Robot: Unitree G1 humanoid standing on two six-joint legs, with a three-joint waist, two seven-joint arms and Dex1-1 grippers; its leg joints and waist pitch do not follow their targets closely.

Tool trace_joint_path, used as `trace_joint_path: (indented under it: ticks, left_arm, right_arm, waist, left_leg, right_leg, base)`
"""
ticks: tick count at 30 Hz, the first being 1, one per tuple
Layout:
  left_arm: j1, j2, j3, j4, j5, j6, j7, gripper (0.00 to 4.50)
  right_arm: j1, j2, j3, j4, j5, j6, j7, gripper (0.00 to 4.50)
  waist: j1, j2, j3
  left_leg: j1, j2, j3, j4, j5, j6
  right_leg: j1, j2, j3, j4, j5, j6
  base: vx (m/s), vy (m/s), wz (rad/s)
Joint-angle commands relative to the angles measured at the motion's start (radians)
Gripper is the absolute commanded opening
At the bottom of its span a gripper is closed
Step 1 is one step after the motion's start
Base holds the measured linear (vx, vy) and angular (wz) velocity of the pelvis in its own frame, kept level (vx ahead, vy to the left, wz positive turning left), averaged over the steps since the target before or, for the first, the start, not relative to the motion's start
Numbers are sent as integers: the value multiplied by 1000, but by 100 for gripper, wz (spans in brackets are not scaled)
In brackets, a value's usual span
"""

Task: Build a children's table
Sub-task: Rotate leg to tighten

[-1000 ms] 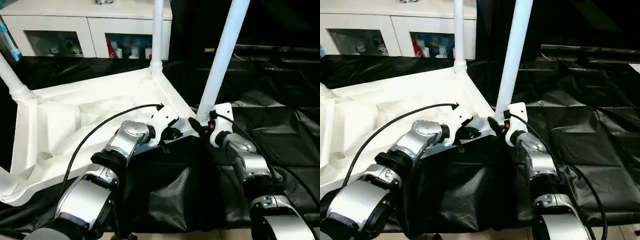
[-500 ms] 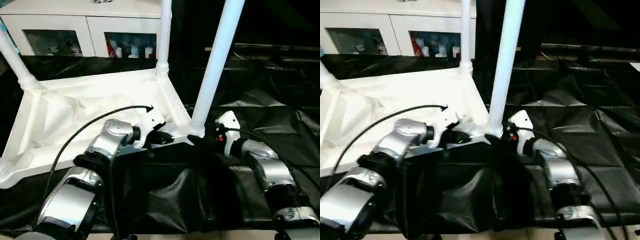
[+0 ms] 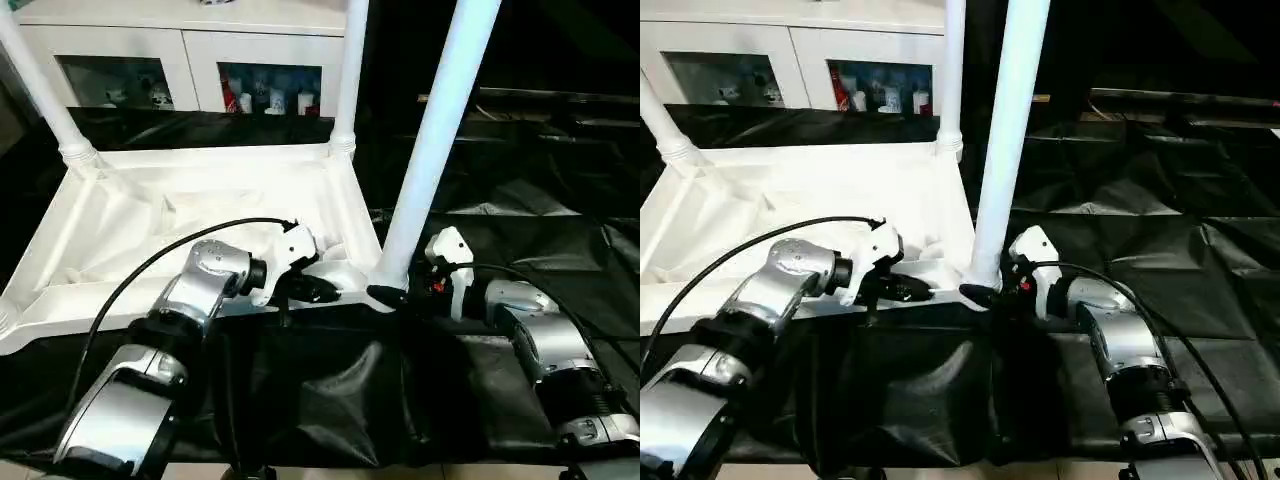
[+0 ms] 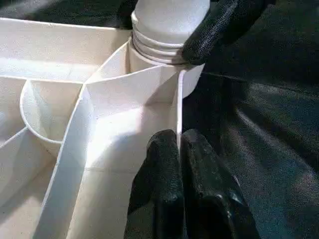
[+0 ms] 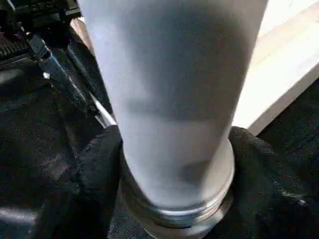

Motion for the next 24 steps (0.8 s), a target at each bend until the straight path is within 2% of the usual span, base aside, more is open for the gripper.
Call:
trace_joint_path:
  ticks: [1, 6, 7, 11, 13, 15, 16, 17, 20, 21, 22, 24]
  left_arm:
    - [-11, -26, 6, -31, -47, -6, 9, 0]
    - [-46, -66, 12, 34, 4, -7, 157, 0]
    - [-58, -80, 15, 54, 15, -4, 204, 0]
    - [-99, -137, 37, 115, 32, 31, 359, 0]
    - [-139, -193, 54, 169, 40, 64, 505, 0]
    - [-150, -209, 59, 185, 40, 66, 541, 0]
    - [-159, -221, 61, 198, 43, 66, 571, 0]
    - [-170, -237, 62, 215, 47, 58, 607, 0]
    - [-176, -254, 57, 229, 55, 39, 626, 0]
    - [-170, -252, 44, 223, 66, 19, 609, 0]
    - [-169, -250, 43, 222, 67, 14, 603, 0]
    - [-164, -246, 38, 219, 69, 2, 580, 0]
  right_arm:
    - [17, 13, 31, -26, 6, 13, 18, 281]
    - [14, 55, 30, 20, -45, 19, -112, 271]
    - [11, 73, 22, 38, -54, 24, -160, 271]
    - [-12, 148, -8, 104, -67, 24, -324, 271]
    - [-48, 228, -41, 175, -72, -1, -486, 271]
    - [-63, 253, -55, 199, -69, 0, -537, 271]
    - [-77, 274, -63, 221, -65, 1, -566, 271]
    - [-95, 300, -62, 245, -68, -9, -585, 271]
    - [-116, 331, -45, 264, -77, -46, -566, 271]
    - [-119, 335, -46, 259, -66, -44, -543, 306]
    - [-120, 335, -48, 258, -64, -44, -537, 341]
    - [-122, 335, -52, 255, -56, -46, -515, 350]
  waist:
    - [-1, -9, -70]
    - [-4, -8, -69]
    - [-6, -8, -67]
    - [-10, -9, -64]
    - [-18, -9, -60]
    - [-22, -10, -60]
    - [-24, -9, -61]
    - [-28, 2, -62]
    - [-29, -4, -64]
    - [-25, -5, -63]
    - [-24, -5, -64]
    - [-23, -7, -64]
  left_leg:
    - [34, 70, -32, -67, -186, 59]
    - [35, 70, -34, -70, -201, 48]
    - [40, 68, -34, -71, -225, 30]
    - [41, 67, -37, -75, -254, 14]
    - [48, 64, -40, -77, -309, -12]
    - [49, 65, -44, -80, -329, -25]
    - [48, 65, -43, -81, -324, -24]
    - [46, 65, -44, -83, -328, -27]
    - [44, 62, -42, -81, -317, -15]
    - [42, 62, -41, -80, -298, 3]
    - [42, 62, -41, -80, -291, 8]
    - [40, 63, -40, -80, -275, 18]
  right_leg:
    - [41, -76, 44, -67, -131, -251]
    - [38, -75, 45, -70, -154, -244]
    - [36, -77, 46, -76, -190, -236]
    - [34, -80, 47, -87, -254, -214]
    - [28, -83, 45, -97, -356, -195]
    - [28, -83, 46, -100, -383, -182]
    - [28, -82, 46, -100, -371, -182]
    - [29, -79, 47, -99, -336, -183]
    - [34, -78, 46, -96, -291, -189]
    - [38, -79, 47, -95, -273, -191]
    - [39, -80, 47, -95, -267, -192]
    - [41, -79, 46, -92, -248, -196]
  base:
    - [0, 0, 0]
    - [0, 0, 0]
    - [0, 0, 0]
    - [0, 0, 0]
    - [0, 0, 0]
    - [0, 0, 0]
    - [0, 0, 0]
    - [0, 0, 0]
    - [0, 0, 0]
    - [0, 0, 0]
    - [0, 0, 0]
    - [0, 0, 0]
